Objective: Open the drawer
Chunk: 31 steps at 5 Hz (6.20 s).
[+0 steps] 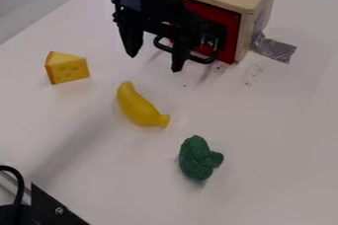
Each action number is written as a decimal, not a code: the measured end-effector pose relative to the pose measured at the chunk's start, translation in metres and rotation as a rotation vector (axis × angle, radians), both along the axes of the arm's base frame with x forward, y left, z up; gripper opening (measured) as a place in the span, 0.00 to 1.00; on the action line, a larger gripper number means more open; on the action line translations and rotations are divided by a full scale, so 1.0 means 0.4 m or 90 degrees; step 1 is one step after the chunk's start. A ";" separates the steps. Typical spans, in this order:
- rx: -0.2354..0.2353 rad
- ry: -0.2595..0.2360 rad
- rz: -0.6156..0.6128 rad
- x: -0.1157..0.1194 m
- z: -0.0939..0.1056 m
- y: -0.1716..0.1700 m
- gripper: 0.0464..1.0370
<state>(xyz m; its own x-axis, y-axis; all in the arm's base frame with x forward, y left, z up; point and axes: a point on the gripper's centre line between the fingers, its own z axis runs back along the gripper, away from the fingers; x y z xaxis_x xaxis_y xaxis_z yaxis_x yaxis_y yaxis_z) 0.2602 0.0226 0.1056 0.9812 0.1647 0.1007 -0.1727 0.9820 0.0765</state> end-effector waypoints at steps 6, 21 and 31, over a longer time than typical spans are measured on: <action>-0.062 0.032 0.310 0.233 -0.162 0.107 0.96; -0.058 0.037 0.418 0.081 -0.238 0.117 0.30; -0.039 0.057 0.321 -0.019 -0.226 0.078 0.94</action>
<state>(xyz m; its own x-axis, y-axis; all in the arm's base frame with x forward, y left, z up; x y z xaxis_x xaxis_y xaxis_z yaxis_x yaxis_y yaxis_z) 0.2526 0.0540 0.0150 0.7825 0.6226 -0.0048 -0.6214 0.7814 0.0570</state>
